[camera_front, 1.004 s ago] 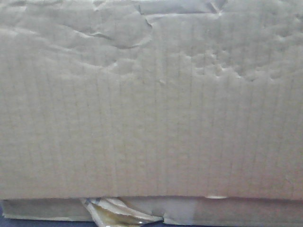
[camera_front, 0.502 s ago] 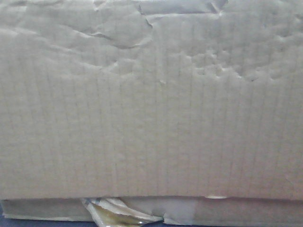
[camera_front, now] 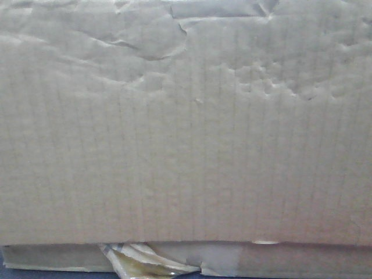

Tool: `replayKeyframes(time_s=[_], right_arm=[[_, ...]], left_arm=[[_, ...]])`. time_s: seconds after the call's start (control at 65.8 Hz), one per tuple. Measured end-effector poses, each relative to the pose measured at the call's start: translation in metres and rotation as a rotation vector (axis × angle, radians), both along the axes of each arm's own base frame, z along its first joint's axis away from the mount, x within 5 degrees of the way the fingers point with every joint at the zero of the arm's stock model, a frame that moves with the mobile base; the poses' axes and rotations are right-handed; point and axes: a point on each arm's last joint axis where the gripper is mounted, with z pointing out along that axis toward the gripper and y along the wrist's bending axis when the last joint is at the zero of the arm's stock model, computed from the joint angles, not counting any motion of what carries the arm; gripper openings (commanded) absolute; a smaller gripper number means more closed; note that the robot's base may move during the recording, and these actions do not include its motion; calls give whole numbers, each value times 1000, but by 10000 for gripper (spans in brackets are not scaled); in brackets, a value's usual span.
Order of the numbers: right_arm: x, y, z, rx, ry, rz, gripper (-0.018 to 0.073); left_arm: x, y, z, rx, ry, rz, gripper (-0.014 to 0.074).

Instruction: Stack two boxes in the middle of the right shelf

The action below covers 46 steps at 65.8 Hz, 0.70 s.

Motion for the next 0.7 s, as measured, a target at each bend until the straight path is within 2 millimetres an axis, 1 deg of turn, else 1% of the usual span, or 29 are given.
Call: replayKeyframes(time_s=[0.03, 0.137, 0.182, 0.259, 0.35, 0.487, 0.563, 0.639, 0.7], right_arm=[[0, 0, 0, 0, 0, 0, -162], [0, 0, 0, 0, 0, 0, -162], [0, 0, 0, 0, 0, 0, -162], [0, 0, 0, 0, 0, 0, -162], [0, 0, 0, 0, 0, 0, -162], [0, 0, 2, -2, -25, -1, -162], [0, 0, 4, -3, -49, -3, -162], [0, 0, 5, -3, -56, -3, -162], [0, 0, 5, -3, -56, -3, -162]], left_arm=[[-4, 4, 7, -6, -22, -3, 277], [-14, 15, 23, 13, -83, -12, 277], [-16, 18, 27, 23, -102, -11, 277], [-17, 22, 27, 51, -116, -7, 277], [-16, 23, 19, 90, -100, -12, 277], [-12, 25, -3, 152, -41, -15, 277], [-8, 31, -15, 165, 2, 2, 277], [-5, 37, -21, 167, 26, 21, 277], [-3, 41, -22, 169, 32, 34, 277]])
